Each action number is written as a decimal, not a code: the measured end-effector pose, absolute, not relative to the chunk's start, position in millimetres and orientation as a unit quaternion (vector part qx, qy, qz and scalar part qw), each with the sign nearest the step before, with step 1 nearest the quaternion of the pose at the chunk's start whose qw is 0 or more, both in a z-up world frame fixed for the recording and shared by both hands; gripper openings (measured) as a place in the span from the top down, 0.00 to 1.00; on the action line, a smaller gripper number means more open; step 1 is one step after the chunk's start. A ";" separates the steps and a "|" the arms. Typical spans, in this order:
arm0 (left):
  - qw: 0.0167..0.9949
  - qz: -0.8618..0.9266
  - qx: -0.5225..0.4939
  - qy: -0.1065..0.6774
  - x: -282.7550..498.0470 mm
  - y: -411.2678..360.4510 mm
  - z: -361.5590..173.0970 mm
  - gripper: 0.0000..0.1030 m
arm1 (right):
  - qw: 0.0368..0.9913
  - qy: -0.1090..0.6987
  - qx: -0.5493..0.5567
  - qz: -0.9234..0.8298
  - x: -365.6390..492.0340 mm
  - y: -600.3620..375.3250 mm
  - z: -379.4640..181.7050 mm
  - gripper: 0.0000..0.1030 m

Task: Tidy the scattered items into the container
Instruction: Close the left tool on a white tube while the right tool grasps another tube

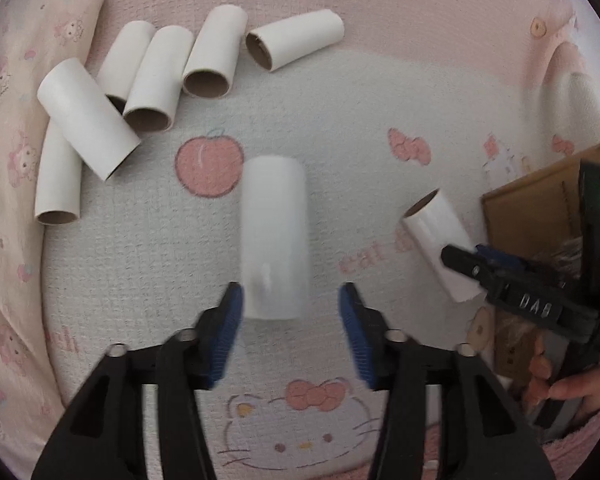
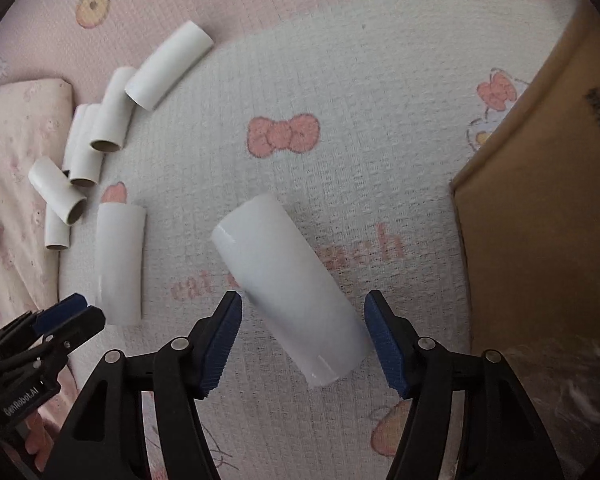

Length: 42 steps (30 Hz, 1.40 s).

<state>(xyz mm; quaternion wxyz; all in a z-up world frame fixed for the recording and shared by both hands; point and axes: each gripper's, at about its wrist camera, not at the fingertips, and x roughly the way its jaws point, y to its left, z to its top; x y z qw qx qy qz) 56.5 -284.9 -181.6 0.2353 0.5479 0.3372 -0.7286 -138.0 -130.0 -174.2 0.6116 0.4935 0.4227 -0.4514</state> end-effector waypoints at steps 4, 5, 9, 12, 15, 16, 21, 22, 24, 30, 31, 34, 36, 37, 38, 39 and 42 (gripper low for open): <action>0.241 -0.726 0.539 0.353 49.1 -293.4 -187.1 0.36 | 0.621 0.434 0.472 -0.451 -150.7 -137.3 -172.8 0.28; 0.248 -0.723 0.540 0.352 45.5 -295.5 -190.9 0.36 | 0.618 0.442 0.468 -0.451 -133.6 -144.6 -183.1 0.28; 0.286 -0.711 0.543 0.344 33.5 -303.6 -205.8 0.36 | 0.620 0.495 0.430 -0.431 -100.3 -154.2 -213.5 0.28; 0.286 -0.716 0.542 0.333 26.4 -306.2 -213.2 0.37 | 0.618 0.508 0.413 -0.434 -93.8 -153.5 -218.3 0.28; 0.284 -0.711 0.550 0.333 22.0 -308.2 -223.0 0.51 | 0.626 0.514 0.378 -0.449 -84.7 -151.9 -215.1 0.28; 0.282 -0.709 0.553 0.335 21.0 -308.5 -226.3 0.53 | 0.627 0.516 0.369 -0.451 -81.7 -151.9 -215.2 0.28; 0.278 -0.714 0.560 0.314 12.2 -301.3 -231.4 0.54 | 0.618 0.536 0.358 -0.450 -74.3 -154.4 -231.1 0.32; 0.277 -0.716 0.563 0.306 9.9 -299.0 -232.4 0.54 | 0.623 0.532 0.356 -0.449 -74.4 -153.2 -230.2 0.35; 0.275 -0.713 0.573 0.295 5.2 -295.4 -238.1 0.54 | 0.631 0.529 0.353 -0.445 -74.6 -150.6 -229.7 0.36; 0.288 -0.717 0.581 0.255 -5.1 -284.7 -240.2 0.54 | 0.644 0.513 0.342 -0.453 -77.0 -140.0 -231.9 0.35; 0.290 -0.720 0.579 0.252 -5.0 -283.6 -240.3 0.54 | 0.644 0.512 0.342 -0.455 -77.1 -138.9 -232.2 0.35; 0.293 -0.724 0.572 0.251 -3.1 -281.7 -240.3 0.54 | 0.644 0.511 0.343 -0.455 -76.7 -137.0 -233.0 0.35; 0.294 -0.725 0.571 0.250 -2.7 -280.7 -240.2 0.54 | 0.643 0.506 0.346 -0.458 -76.6 -134.9 -232.5 0.40; 0.295 -0.725 0.569 0.252 -2.2 -280.5 -240.1 0.54 | 0.645 0.500 0.348 -0.461 -76.4 -132.5 -231.6 0.47; 0.296 -0.725 0.568 0.253 -1.6 -280.0 -239.9 0.55 | 0.647 0.495 0.347 -0.465 -75.4 -129.1 -230.3 0.49; 0.296 -0.726 0.567 0.253 -0.9 -279.3 -239.6 0.55 | 0.646 0.492 0.347 -0.470 -73.9 -125.1 -229.7 0.53; 0.281 -0.729 0.571 0.251 5.1 -273.2 -237.8 0.55 | 0.649 0.493 0.349 -0.463 -67.9 -111.3 -229.0 0.59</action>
